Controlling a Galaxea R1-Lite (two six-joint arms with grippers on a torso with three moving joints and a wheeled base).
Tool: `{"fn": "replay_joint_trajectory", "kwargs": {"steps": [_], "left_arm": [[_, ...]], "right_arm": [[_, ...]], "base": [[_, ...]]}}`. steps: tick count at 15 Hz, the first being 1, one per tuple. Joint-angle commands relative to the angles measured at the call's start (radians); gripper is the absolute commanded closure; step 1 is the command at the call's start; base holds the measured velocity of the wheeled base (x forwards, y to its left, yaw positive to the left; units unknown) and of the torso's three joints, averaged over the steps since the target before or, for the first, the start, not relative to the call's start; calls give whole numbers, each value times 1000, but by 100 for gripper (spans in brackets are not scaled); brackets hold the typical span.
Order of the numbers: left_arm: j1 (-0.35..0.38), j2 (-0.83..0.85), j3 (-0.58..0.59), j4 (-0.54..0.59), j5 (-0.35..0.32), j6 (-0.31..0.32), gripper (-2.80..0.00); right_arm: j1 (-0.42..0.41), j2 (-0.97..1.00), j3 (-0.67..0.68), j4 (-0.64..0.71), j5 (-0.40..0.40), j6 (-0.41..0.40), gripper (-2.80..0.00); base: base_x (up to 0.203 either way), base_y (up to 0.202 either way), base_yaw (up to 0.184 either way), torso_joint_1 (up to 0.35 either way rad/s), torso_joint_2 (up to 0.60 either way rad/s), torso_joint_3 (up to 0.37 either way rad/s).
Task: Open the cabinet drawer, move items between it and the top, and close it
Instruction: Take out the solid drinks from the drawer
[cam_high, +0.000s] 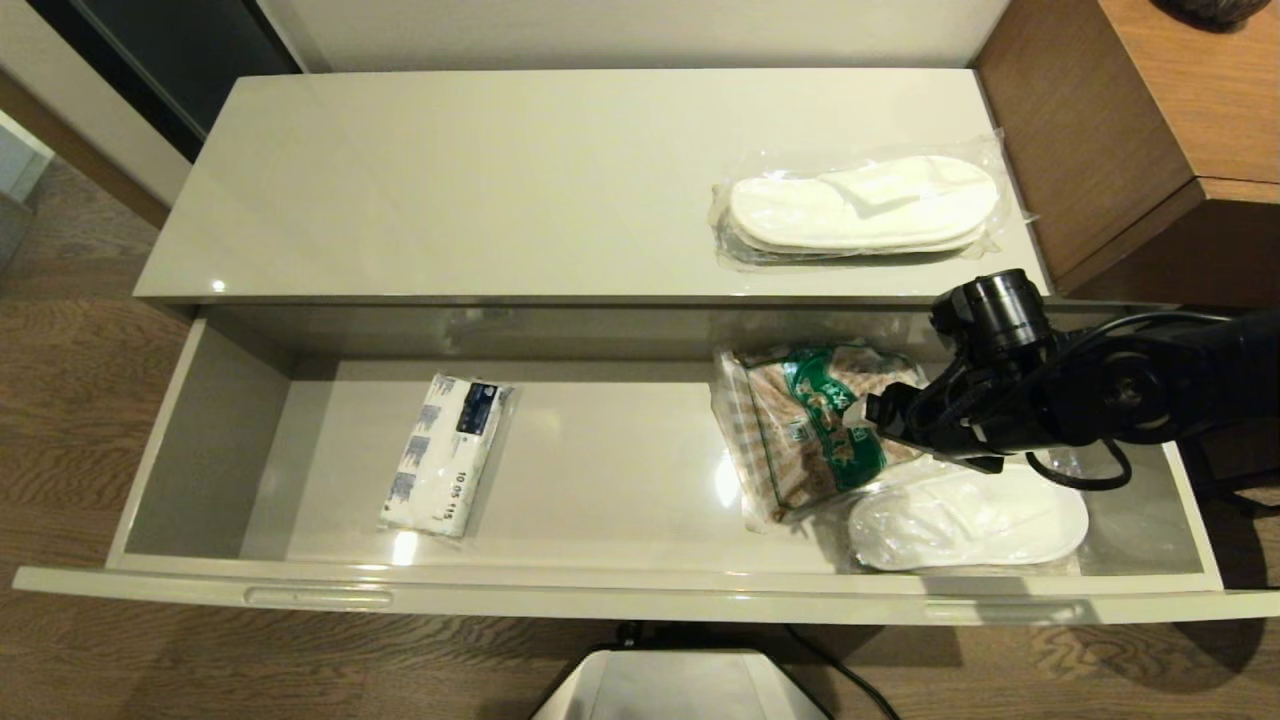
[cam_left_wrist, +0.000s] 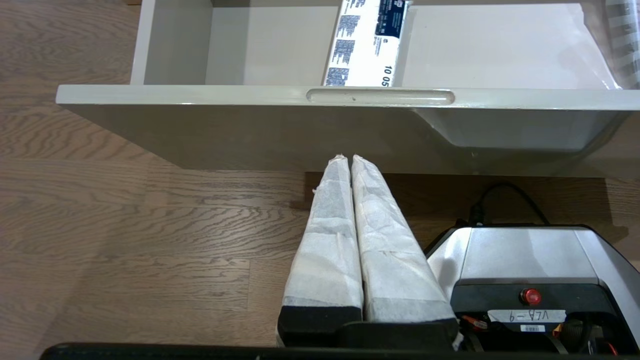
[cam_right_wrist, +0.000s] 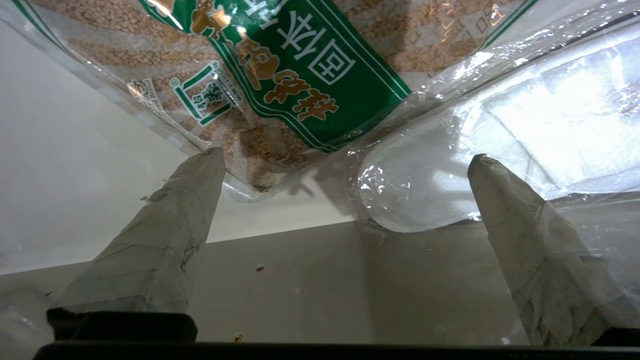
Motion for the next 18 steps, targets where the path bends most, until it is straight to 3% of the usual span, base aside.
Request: {"fn": "replay_joint_trajectory", "kwargs": {"steps": [1,5,6,8,9,11,18], "left_arm": [[0,1,0,0,0,0,0],[0,1,0,0,0,0,0],[1,1,0,0,0,0,0],[0,1,0,0,0,0,0],[0,1,0,0,0,0,0],[0,1,0,0,0,0,0],[0,0,0,0,0,0,0]], "right_arm": [[1,-5,3,1,9,3,-280],[1,-6,28,-69,10,36,-280],[1,-2,73,-139,15,32,-280],[-15,30,104,-251,32,-36,-280],[-51,44,93,-252,65,-83,-280],[-55,75,86,-253,93,-100,-280],[-3,134,32,-337,5,-147,-280]], "base": [[0,0,0,0,0,0],[0,0,0,0,0,0],[0,0,0,0,0,0],[0,0,0,0,0,0],[0,0,0,0,0,0],[0,0,0,0,0,0],[0,0,0,0,0,0]]}}
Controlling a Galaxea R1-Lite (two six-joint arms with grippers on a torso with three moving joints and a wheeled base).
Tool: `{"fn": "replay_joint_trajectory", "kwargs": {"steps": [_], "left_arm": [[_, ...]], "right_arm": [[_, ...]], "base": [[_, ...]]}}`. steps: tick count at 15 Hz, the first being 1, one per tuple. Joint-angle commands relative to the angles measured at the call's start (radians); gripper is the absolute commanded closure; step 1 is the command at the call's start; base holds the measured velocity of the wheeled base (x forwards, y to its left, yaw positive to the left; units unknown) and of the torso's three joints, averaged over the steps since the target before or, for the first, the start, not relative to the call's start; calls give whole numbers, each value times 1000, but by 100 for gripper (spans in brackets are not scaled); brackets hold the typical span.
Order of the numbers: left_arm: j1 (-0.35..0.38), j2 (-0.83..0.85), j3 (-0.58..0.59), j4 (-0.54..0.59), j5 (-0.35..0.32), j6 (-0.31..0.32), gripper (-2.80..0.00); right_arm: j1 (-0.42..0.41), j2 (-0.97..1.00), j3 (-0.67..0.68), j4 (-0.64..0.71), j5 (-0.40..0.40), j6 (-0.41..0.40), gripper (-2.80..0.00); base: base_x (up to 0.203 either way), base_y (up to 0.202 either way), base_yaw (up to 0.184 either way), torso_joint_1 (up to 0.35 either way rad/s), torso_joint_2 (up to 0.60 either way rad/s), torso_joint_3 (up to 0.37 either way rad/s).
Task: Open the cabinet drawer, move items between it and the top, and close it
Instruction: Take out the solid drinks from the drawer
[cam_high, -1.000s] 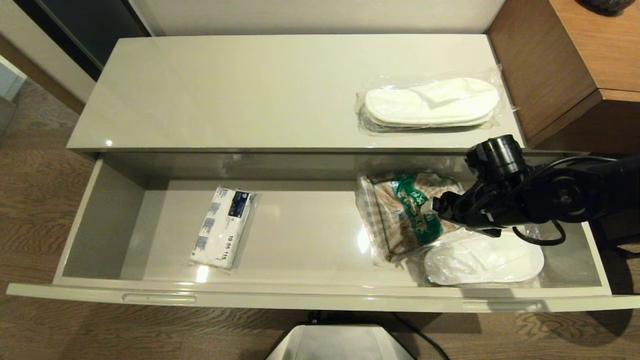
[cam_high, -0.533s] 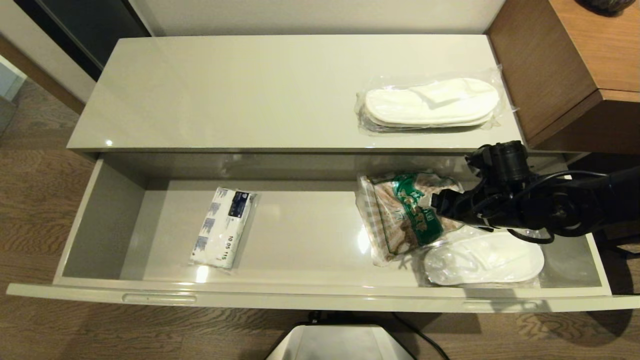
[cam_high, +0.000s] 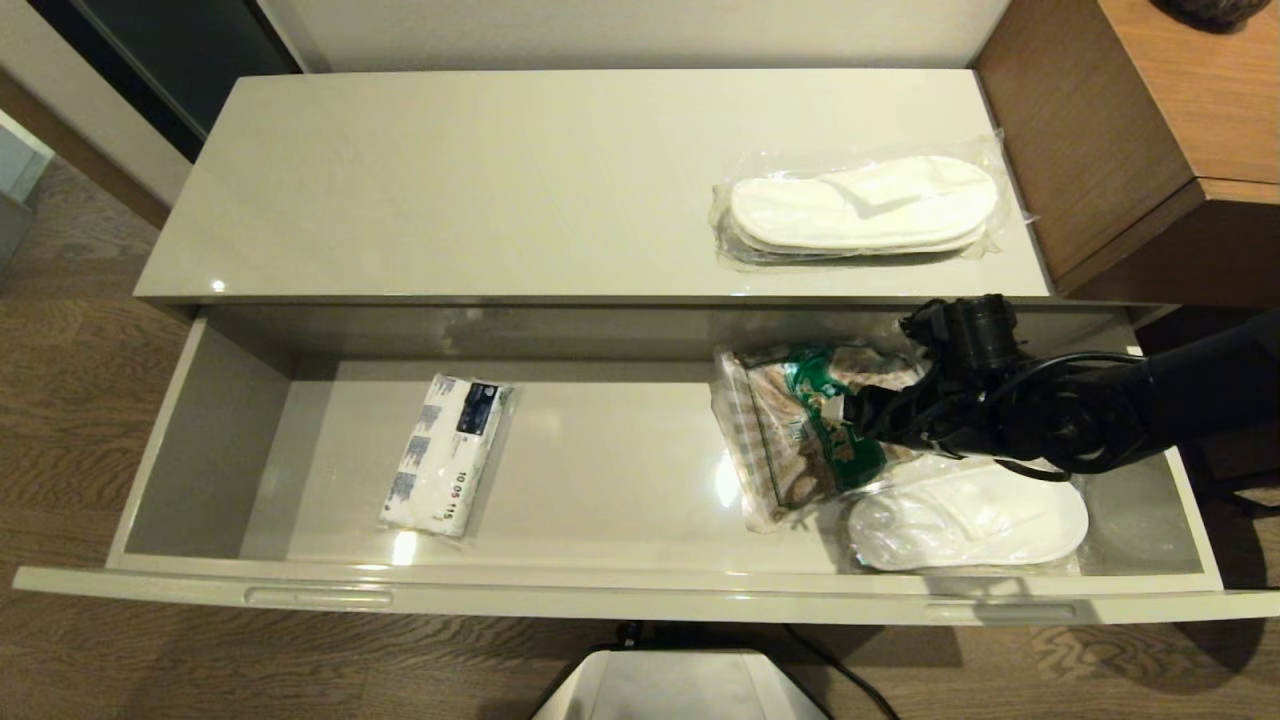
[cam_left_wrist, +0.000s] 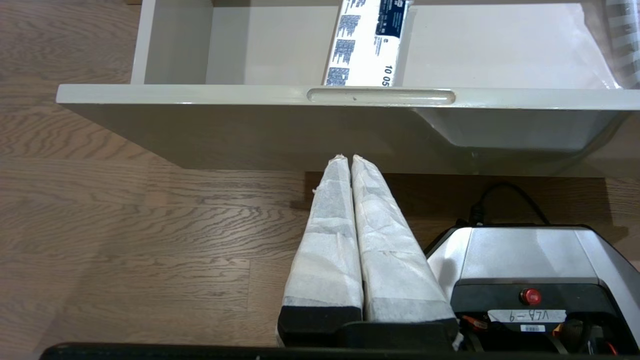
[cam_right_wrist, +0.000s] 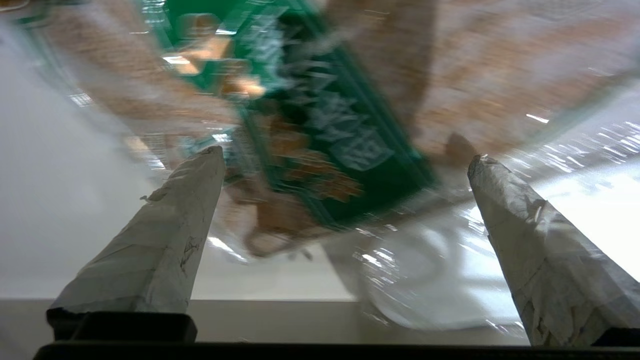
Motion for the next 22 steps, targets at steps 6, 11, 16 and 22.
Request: {"fn": "replay_joint_trajectory", "kwargs": {"steps": [6,11,16,22], "left_arm": [[2,1,0,0,0,0,0],[0,1,0,0,0,0,0],[0,1,0,0,0,0,0],[1,1,0,0,0,0,0]], "right_arm": [[63,131,35,-360,-229,-186,-280],[131,144,89,-405,-214,-227,-280],[154,167,75,-414,-224,-204,-280],[216,71,147,-456,-221,-266,-280]], "base": [[0,0,0,0,0,0],[0,0,0,0,0,0],[0,0,0,0,0,0],[0,0,0,0,0,0]]}}
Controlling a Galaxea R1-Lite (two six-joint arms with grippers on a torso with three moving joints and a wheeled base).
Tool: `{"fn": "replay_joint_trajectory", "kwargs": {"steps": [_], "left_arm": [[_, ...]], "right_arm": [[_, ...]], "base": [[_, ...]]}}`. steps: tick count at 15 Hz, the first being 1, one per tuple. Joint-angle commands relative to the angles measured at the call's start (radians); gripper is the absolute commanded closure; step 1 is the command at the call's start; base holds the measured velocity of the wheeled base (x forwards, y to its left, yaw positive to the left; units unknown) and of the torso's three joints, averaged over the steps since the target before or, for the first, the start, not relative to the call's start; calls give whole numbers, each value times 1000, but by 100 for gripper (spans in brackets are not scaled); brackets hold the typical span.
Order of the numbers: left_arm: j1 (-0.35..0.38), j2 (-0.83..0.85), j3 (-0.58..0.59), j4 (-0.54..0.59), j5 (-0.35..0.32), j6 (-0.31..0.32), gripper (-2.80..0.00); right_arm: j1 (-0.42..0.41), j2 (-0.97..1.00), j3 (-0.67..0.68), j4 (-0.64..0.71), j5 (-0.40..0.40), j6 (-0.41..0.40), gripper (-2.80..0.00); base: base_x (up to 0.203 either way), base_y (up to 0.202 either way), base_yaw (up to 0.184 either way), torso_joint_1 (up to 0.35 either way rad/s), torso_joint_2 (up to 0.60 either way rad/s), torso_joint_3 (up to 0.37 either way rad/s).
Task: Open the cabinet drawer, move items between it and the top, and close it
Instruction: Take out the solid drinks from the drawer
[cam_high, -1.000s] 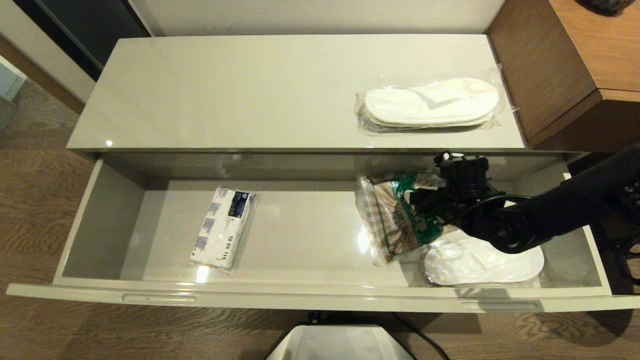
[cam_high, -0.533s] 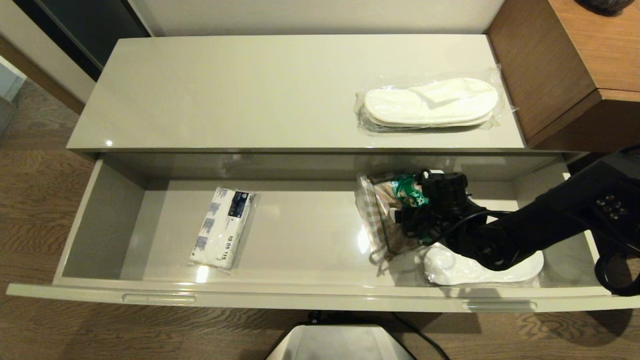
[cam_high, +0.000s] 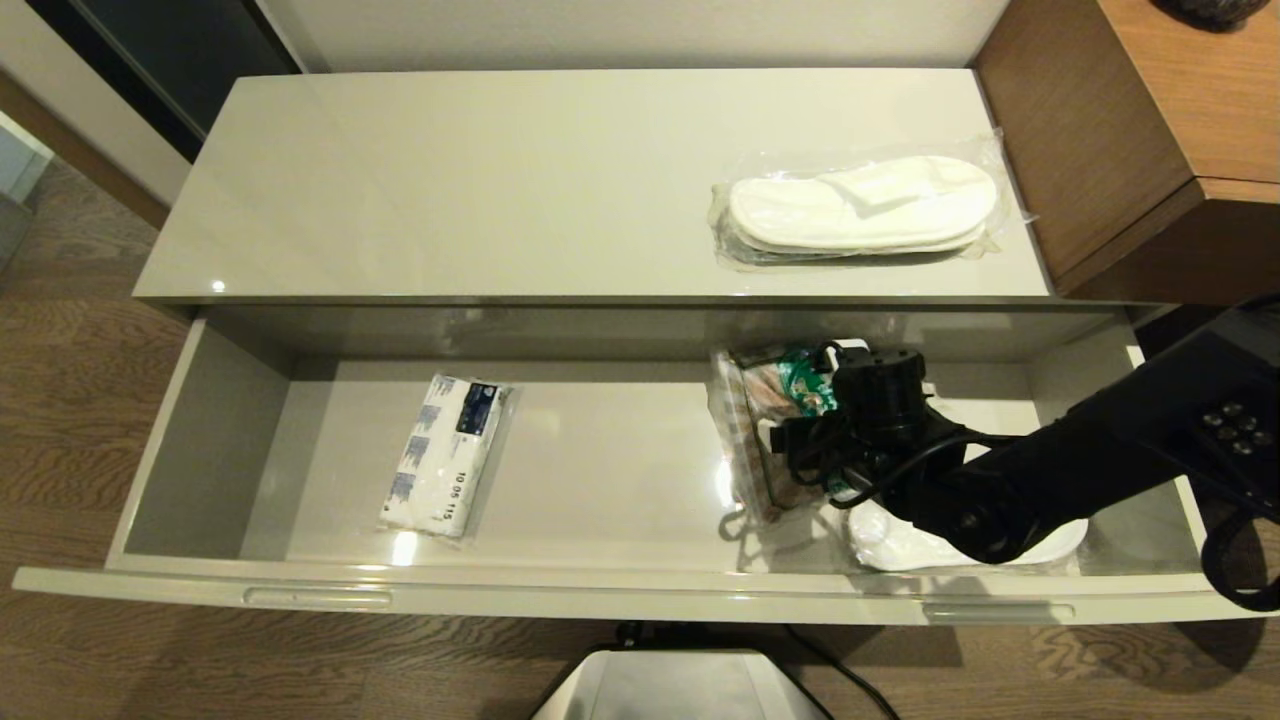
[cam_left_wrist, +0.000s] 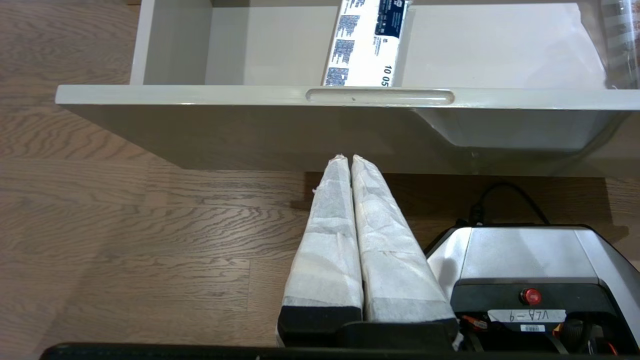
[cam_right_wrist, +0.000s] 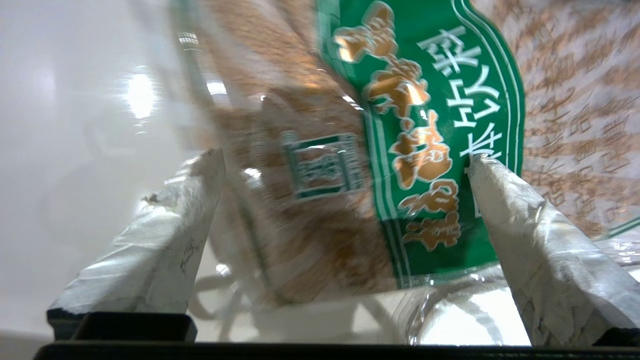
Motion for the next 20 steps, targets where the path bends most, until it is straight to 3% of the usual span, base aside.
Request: {"fn": "replay_joint_trajectory", "kwargs": {"steps": [1,6,10,15,16,18,20], "left_arm": [[0,1,0,0,0,0,0],[0,1,0,0,0,0,0],[0,1,0,0,0,0,0],[0,1,0,0,0,0,0],[0,1,0,0,0,0,0],[0,1,0,0,0,0,0],[0,1,0,0,0,0,0]], "right_arm": [[38,-78,35,1,-8,-6,-280],[109,-15,39,1,-19,-4,-280],[113,153,-41,-48,-95,-31,-280],[112,264,-87,-178,-199,-186,-280],[109,270,-86,-195,-202,-202,-280],[102,295,-78,-324,-201,-318,-280],[99,295,-72,-343,-203,-377,-280]], "base": [[0,0,0,0,0,0],[0,0,0,0,0,0],[0,0,0,0,0,0],[0,0,0,0,0,0],[0,0,0,0,0,0],[0,0,0,0,0,0],[0,0,0,0,0,0]]}}
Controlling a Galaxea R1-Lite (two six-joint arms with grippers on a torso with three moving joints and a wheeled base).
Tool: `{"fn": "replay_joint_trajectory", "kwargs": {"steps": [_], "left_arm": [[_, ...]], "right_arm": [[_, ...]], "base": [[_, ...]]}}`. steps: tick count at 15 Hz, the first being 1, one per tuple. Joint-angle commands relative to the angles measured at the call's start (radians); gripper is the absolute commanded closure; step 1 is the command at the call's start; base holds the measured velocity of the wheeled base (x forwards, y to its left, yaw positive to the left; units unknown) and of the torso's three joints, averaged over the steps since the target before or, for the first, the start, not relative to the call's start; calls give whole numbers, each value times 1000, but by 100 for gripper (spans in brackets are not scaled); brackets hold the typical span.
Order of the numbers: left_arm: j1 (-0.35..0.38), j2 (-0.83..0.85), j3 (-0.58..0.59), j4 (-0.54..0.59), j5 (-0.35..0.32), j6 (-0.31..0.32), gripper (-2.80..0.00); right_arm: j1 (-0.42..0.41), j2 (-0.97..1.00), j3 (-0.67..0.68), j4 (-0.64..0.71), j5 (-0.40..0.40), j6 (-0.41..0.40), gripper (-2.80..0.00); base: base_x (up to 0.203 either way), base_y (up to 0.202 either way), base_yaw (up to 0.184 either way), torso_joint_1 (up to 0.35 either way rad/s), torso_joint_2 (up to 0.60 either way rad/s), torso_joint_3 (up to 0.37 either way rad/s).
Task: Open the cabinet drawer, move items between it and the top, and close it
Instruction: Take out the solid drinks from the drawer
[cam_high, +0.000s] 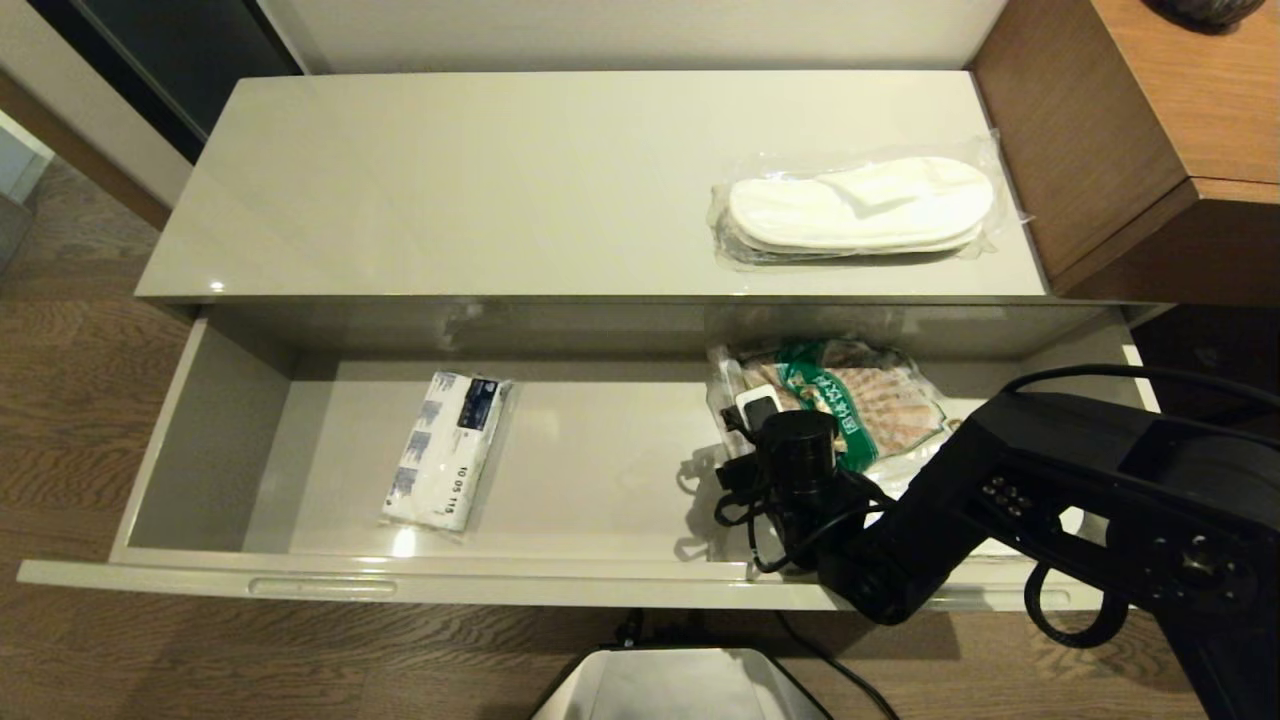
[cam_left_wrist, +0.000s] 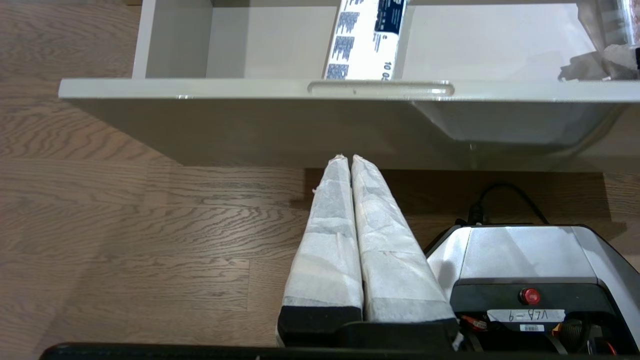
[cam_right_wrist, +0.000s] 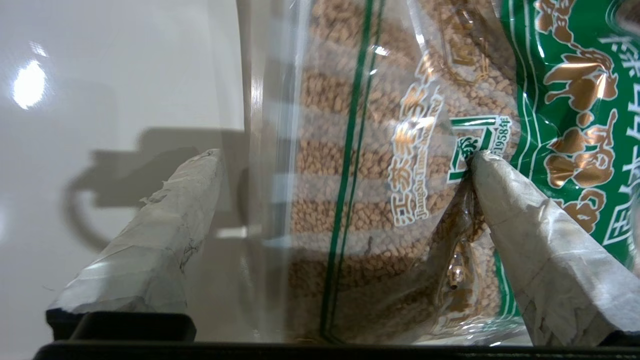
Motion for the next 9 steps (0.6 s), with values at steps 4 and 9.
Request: {"fn": "replay_joint_trajectory", "kwargs": {"steps": [4,9], "left_arm": [[0,1,0,0,0,0,0],[0,1,0,0,0,0,0]], "right_arm": [[-7,7,11,-7,-30,-72,-280],[-18,-3,30,0,-32,-77,0]], "base": [[0,0,0,0,0,0],[0,0,0,0,0,0]]}}
